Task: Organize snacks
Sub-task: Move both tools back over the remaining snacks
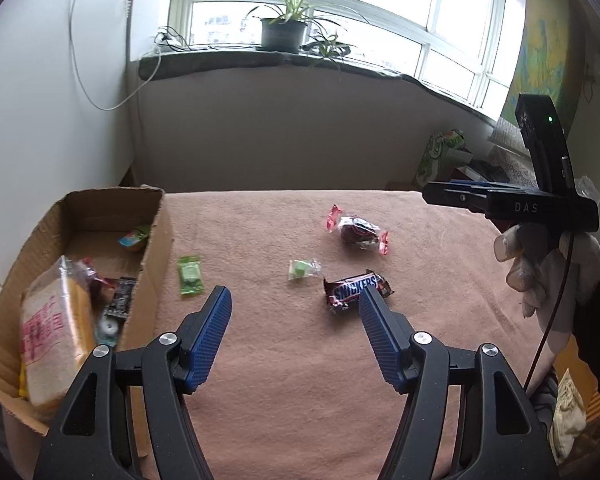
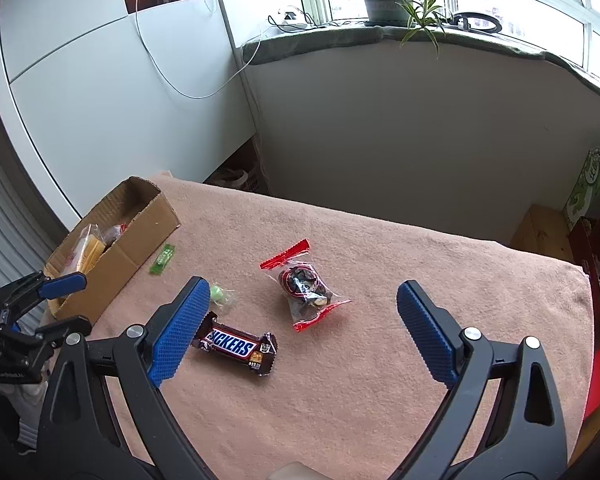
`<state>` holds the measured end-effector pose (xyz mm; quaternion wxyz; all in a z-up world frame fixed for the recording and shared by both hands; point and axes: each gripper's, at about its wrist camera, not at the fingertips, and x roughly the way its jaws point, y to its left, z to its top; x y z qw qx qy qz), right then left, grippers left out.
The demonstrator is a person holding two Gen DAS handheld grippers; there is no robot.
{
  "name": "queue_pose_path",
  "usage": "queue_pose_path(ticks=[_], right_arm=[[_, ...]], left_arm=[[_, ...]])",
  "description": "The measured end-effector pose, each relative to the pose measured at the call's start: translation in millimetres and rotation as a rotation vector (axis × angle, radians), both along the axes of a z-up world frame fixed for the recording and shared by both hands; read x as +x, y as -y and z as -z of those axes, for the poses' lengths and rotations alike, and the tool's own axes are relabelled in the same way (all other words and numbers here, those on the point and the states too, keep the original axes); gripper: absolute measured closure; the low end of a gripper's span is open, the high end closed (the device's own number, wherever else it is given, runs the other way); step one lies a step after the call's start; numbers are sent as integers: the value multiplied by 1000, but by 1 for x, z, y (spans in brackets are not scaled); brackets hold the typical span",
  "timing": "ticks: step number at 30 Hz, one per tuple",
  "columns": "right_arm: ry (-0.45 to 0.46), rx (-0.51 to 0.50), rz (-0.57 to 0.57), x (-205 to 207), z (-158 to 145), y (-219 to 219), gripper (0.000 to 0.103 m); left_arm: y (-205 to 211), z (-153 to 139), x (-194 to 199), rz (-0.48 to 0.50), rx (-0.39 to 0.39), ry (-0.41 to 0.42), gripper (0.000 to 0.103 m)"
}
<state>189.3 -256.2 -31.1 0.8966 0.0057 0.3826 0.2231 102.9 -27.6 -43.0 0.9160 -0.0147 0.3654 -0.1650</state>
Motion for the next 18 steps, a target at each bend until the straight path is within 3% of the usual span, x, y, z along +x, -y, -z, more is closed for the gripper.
queue_pose_path(ticks=[4,10,11,13,15,18], right_arm=[[-19,-5,-14,13,7,-2,6],[-38,-11,-28,29,22,-8,6],[-39,-14,-28,32,23,-9,6],[-37,-25,-33,36,27,-13,6],[-36,-39,-39,40,32,-17,6],[-34,-57,-50,45,38,-23,7]], left_arm=[[14,8,18,17,6,-30,37],[21,28,52,-36,20,-76,38],[23,33,57,-37,19,-84,41],[28,43,68,-37,40,-103,56],[32,53,77,-26,58,-115,62],[40,63,84,-12,72,-132,62]])
